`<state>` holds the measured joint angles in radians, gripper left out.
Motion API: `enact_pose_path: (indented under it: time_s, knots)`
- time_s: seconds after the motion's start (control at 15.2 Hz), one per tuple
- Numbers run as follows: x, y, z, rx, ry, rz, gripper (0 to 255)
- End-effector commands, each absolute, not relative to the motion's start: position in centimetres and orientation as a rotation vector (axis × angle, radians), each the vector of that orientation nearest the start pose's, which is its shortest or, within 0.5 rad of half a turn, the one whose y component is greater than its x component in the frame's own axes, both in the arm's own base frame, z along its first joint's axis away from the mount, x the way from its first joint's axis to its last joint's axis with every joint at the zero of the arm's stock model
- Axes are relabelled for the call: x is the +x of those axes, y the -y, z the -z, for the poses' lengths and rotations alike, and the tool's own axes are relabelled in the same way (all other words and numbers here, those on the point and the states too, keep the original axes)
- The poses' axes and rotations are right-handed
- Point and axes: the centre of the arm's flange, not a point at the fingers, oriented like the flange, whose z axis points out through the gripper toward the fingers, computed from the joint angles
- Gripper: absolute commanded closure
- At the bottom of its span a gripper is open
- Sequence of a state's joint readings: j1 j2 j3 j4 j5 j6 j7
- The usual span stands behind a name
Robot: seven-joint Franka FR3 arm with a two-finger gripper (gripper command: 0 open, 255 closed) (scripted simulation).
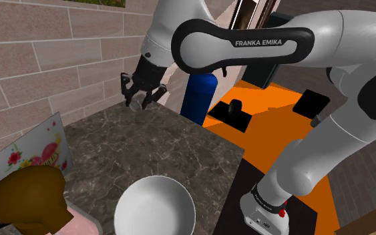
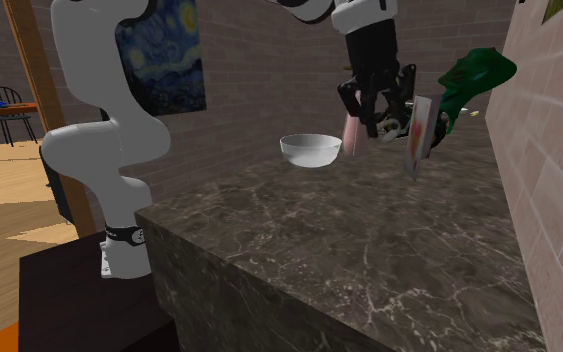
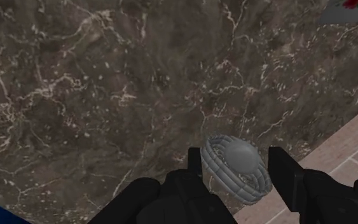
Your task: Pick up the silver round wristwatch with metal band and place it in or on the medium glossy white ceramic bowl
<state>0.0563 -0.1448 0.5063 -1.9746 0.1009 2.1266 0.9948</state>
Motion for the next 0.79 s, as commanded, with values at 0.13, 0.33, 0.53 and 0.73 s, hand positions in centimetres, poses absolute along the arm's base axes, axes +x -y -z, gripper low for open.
enact_pose_path:
  time_s: [0.13,0.33,0.53,0.73]
  knots:
    - [44.2,-31.3,-56.4,-2.838,-0.676,0.269,255]
    - [40.6,-32.8,-56.6,-2.838,-0.676,0.269,255]
    - [36.9,-34.4,-56.8,-2.838,-0.676,0.269,255]
    - [33.3,-36.0,-56.9,-2.838,-0.676,0.269,255]
